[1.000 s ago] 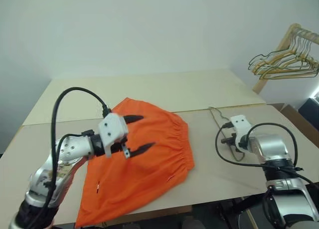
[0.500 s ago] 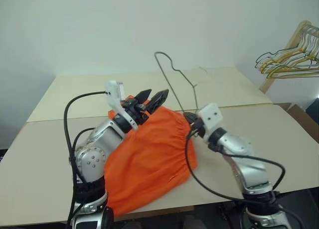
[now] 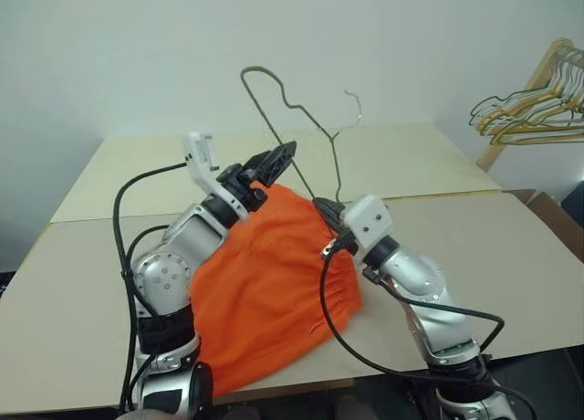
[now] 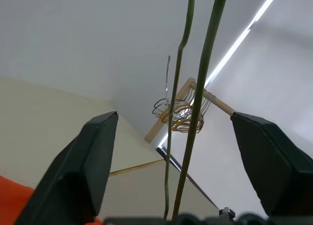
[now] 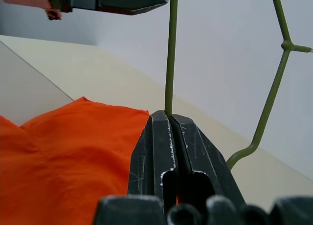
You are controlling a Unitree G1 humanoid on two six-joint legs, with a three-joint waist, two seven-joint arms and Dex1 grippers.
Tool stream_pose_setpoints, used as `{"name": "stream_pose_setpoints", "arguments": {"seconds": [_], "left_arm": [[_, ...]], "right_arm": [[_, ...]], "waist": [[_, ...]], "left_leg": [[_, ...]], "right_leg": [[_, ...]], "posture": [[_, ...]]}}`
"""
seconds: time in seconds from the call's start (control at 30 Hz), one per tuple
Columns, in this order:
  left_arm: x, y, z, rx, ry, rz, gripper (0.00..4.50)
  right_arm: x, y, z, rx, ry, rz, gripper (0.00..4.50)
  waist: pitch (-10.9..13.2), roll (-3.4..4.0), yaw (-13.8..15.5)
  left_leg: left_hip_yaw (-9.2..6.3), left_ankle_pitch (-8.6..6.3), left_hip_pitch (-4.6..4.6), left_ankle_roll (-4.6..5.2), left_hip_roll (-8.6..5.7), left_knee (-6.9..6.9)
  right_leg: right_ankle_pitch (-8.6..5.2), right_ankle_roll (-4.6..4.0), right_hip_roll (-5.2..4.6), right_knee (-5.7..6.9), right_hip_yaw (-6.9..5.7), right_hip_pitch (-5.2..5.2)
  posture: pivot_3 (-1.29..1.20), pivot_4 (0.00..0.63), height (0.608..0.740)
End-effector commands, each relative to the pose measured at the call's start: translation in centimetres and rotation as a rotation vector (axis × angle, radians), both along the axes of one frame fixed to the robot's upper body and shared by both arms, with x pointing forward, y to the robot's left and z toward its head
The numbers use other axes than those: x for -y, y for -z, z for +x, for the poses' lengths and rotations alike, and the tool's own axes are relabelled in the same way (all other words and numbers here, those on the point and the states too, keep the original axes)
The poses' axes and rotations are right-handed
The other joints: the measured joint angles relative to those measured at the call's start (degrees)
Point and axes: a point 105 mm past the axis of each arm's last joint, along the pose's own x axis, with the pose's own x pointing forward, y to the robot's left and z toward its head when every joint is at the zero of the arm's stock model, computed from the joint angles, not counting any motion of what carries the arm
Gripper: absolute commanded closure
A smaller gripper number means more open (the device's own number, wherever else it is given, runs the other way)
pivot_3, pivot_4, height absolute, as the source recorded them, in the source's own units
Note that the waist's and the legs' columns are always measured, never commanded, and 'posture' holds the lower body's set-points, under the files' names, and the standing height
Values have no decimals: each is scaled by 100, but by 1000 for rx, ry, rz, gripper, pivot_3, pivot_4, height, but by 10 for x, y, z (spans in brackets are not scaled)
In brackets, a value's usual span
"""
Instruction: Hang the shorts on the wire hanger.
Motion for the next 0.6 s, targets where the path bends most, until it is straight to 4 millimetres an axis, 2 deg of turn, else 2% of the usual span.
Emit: {"name": "stream_pose_setpoints", "arguments": {"seconds": [0.03, 0.27, 0.3, 0.43, 0.53, 0.6], "left_arm": [[3, -23, -1, 87, 15, -19, 1888], [2, -20, 9, 38, -40, -35, 4317], [2, -20, 9, 36, -40, -36, 4467], [7, -14, 10, 17, -42, -4, 4467], [8, -14, 7, 48, -37, 31, 4500], [7, -17, 2, 131, -43, 101, 4500]], "right_arm": [[-1, -10, -4, 66, -12, -8, 4500], [3, -9, 1, 131, 66, -34, 4500], [3, -9, 1, 136, 69, -38, 4500], [-1, -5, -2, 148, 49, -79, 4500], [-4, -3, -6, 165, 12, -137, 3718], [-3, -3, -6, 190, 13, -152, 3043]], "waist": [[0, 0, 1], [0, 0, -2], [0, 0, -4], [0, 0, -4], [0, 0, -7], [0, 0, -20]], "left_leg": [[0, 0, 0, 0, 0, 0], [0, 0, 2, 0, 0, 0], [0, 0, 2, 0, 0, 0], [0, 0, 0, -1, 0, -2], [1, 0, 0, -1, -1, -1], [1, 0, 2, -1, -1, -2]], "right_leg": [[0, 0, 0, -1, 0, 1], [0, 0, 0, -1, 1, 2], [0, 0, 0, -1, 1, 2], [0, 0, 0, -3, 1, 1], [0, 0, 0, -4, 2, 2], [0, 0, 0, -4, 1, 2]], "posture": [[27, 0, 740], [16, 0, 740], [16, 0, 740], [10, 0, 740], [4, 0, 740], [-2, 0, 740]]}}
